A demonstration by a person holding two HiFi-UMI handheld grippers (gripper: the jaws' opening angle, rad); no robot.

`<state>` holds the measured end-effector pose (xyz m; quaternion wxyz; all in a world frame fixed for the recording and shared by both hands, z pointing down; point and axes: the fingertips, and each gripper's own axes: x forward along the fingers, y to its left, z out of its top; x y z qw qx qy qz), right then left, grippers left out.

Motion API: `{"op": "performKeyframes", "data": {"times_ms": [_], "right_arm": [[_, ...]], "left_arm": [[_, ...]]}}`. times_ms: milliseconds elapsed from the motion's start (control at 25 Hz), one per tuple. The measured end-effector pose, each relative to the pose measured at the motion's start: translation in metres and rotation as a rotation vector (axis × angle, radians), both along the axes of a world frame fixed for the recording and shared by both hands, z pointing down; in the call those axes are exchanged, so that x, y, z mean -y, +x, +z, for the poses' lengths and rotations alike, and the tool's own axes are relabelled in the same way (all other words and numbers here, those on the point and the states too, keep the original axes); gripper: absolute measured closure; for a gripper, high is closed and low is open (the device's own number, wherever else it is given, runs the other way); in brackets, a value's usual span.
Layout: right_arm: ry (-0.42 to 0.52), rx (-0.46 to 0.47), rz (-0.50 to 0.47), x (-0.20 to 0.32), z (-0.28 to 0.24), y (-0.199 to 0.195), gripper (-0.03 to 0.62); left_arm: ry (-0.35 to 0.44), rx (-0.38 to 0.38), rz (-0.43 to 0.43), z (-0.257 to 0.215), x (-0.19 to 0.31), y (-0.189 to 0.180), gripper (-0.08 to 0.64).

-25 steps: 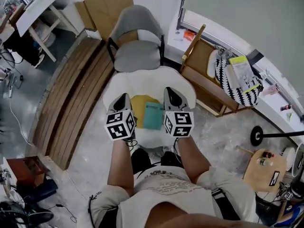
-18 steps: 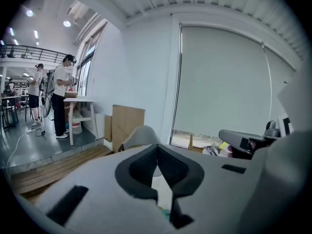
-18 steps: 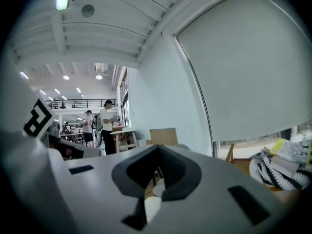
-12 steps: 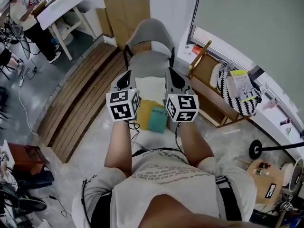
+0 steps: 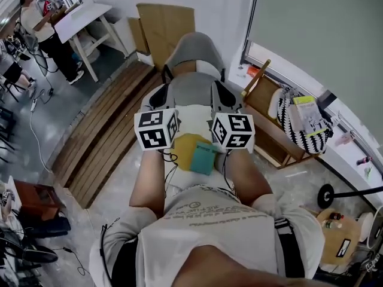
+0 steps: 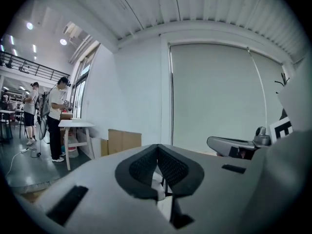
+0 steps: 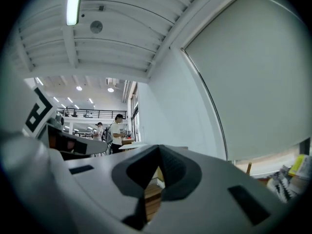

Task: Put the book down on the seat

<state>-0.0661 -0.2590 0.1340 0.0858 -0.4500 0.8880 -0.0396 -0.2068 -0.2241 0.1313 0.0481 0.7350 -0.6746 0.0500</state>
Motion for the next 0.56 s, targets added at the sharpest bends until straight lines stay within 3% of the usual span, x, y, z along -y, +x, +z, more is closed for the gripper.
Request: {"op": "performKeyframes", "data": {"times_ms": [560], "right_arm": [[0.028, -0.014, -0.036, 0.0047, -0.0016, -0.0031, 0.565]], "left_arm": [[0.016, 0.001, -0.012, -0.0028, 0.0064, 0.0028, 0.538]]}}
